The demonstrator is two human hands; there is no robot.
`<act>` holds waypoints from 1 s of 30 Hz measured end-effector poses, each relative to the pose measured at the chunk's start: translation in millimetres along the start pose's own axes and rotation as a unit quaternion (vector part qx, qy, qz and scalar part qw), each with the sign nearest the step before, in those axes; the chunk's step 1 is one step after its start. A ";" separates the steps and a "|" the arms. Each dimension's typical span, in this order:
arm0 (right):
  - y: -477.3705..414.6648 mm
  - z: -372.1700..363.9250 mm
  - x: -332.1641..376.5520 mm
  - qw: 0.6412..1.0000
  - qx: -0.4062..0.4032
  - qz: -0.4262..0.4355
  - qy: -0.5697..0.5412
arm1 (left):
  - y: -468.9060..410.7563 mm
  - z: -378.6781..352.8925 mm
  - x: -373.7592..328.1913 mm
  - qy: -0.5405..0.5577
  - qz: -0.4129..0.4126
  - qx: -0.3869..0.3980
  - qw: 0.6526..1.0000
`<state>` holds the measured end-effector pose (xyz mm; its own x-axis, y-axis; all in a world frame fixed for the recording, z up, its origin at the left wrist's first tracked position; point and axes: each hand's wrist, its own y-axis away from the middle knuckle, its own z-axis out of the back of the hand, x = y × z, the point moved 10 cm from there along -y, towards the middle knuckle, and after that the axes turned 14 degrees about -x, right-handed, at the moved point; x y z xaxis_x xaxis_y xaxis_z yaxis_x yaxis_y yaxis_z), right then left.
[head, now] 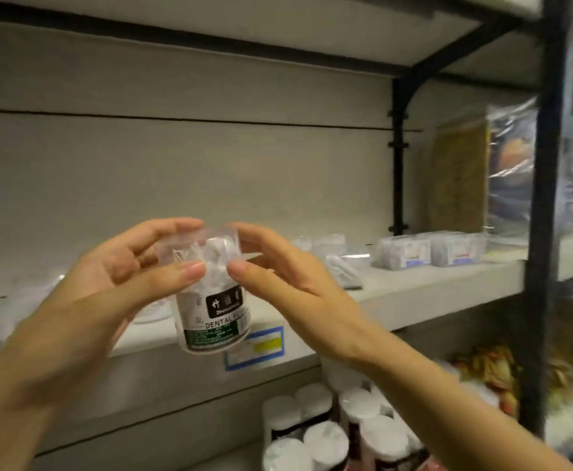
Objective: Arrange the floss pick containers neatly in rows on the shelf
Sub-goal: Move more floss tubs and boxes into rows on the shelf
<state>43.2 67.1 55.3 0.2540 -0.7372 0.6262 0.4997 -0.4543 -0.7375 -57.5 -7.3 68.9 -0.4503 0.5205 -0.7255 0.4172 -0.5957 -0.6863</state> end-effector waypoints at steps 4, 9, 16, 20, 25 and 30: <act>8.8 92.1 -25.3 0.999 -0.013 -0.012 0.029 | -12.4 -99.3 10.8 0.012 -0.004 0.052 0.999; 4.6 188.0 -55.5 0.997 0.010 0.004 0.073 | -32.4 -202.7 22.5 0.016 0.025 0.074 0.997; -12.5 250.2 -87.8 0.997 0.041 0.023 0.064 | -54.8 -256.1 29.3 -0.072 0.046 -0.013 0.996; -21.1 232.7 -90.7 0.996 0.063 0.046 0.036 | -48.2 -236.5 28.1 -0.107 0.059 -0.052 0.991; -27.1 176.6 -74.5 0.994 0.094 0.062 -0.003 | -28.8 -180.3 18.0 -0.139 0.069 -0.098 0.983; -23.6 112.4 -48.5 0.991 0.113 0.070 -0.028 | -5.2 -114.7 8.1 -0.172 0.084 -0.120 0.974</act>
<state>112.1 169.8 70.7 0.3765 -0.7525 0.5403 0.6276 -0.2219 -0.7463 27.2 70.2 60.7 -0.5796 0.1676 -0.7975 0.6619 -0.4740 -0.5807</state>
